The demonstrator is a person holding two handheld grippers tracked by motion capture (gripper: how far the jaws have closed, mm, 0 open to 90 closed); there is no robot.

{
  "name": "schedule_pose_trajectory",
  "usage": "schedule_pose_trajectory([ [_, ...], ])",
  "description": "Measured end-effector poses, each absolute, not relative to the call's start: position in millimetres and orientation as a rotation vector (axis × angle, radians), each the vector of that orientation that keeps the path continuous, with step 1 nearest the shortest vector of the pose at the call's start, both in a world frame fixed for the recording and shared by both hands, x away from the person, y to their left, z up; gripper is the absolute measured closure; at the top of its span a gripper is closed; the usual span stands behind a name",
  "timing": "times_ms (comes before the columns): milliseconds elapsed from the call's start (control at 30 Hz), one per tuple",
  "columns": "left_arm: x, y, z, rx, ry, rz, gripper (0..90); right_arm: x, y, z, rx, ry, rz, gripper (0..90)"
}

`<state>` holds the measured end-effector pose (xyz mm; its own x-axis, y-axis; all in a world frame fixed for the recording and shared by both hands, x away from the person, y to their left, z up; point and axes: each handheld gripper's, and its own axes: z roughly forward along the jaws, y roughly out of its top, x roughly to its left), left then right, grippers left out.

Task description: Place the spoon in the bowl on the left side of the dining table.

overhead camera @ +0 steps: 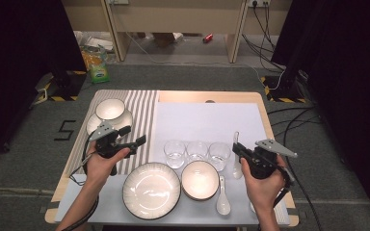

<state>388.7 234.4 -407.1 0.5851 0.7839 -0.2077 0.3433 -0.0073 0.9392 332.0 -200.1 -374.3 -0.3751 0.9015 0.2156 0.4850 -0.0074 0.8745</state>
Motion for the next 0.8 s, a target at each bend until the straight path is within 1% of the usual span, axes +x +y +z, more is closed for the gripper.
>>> schedule_pose_trajectory([
  [133,389.9,233.8,-406.0,1.598,0.963,0.455,20.7,333.1,-198.7,-373.7,1.429,1.859,1.357,85.9],
  [800,398.4,227.8,-400.5,1.604,0.949,0.445,21.1,338.8,-194.5,-367.5,1.385,1.842,1.375,85.9],
])
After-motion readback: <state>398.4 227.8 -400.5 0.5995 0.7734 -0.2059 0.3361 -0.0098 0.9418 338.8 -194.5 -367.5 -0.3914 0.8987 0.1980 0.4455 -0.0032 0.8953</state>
